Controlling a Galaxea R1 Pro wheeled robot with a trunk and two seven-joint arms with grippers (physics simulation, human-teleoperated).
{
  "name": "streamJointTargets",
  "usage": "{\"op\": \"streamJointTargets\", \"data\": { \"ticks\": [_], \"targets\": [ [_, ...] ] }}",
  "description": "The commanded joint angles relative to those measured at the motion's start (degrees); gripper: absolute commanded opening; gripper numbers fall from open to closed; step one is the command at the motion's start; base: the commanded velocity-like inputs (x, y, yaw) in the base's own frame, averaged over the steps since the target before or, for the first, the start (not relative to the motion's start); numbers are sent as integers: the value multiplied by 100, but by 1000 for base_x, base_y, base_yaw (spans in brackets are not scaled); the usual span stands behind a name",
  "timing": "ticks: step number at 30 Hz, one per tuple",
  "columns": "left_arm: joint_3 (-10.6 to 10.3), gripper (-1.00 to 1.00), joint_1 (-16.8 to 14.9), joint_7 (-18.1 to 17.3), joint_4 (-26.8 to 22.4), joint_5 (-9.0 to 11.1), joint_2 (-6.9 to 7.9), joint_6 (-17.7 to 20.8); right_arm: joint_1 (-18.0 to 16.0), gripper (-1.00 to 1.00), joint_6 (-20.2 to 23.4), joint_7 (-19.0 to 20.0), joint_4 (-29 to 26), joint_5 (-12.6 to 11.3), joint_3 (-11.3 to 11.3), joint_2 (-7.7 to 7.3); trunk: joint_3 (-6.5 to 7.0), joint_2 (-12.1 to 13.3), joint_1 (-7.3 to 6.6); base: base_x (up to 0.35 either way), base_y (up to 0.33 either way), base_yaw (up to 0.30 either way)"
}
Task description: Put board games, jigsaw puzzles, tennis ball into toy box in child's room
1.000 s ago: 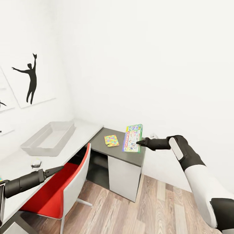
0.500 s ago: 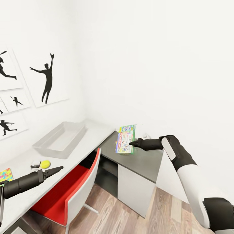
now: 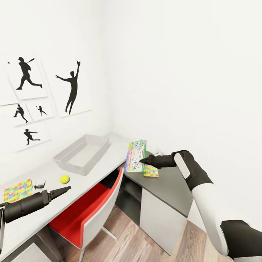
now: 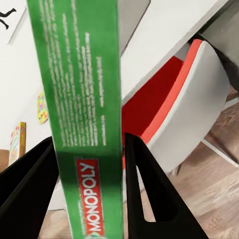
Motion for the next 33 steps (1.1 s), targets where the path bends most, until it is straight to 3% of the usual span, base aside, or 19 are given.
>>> {"op": "streamJointTargets", "data": {
  "ticks": [1, 5, 12, 25, 28, 31, 33],
  "targets": [
    [5, 100, -7, -53, -4, -60, -2, 57, -7, -100, 10, 54, -6, 38, 6, 43, -13, -14, 4, 50, -34, 288],
    [5, 100, -1, -53, -4, -60, -2, 57, -15, -100, 10, 39, -8, 50, 13, 223, -13, -14, 4, 135, -17, 288],
    [5, 100, 0, -53, -4, -60, -2, 57, -60, -100, 10, -192, -14, 40, 8, 321, -23, -14, 4, 204, -3, 253],
    [104, 100, 23, -53, -4, -53, 10, 57, -58, -100, 10, -273, -221, 33, 8, 319, -27, -14, 4, 30, 0, 24],
    [114, 100, 25, -53, -4, -48, 75, 57, -58, -100, 10, -275, -241, 35, 12, 337, -27, -14, 4, 0, 0, 159],
    [120, 100, 60, -53, -4, 76, 158, 57, -55, -100, 10, -276, -250, 33, 14, 347, -27, -14, 4, 22, -6, 243],
    [123, 100, 105, -53, -4, 310, 196, 57, -54, -100, 10, -276, -253, 35, 15, 350, -27, -14, 4, 132, -42, 271]
  ]
}}
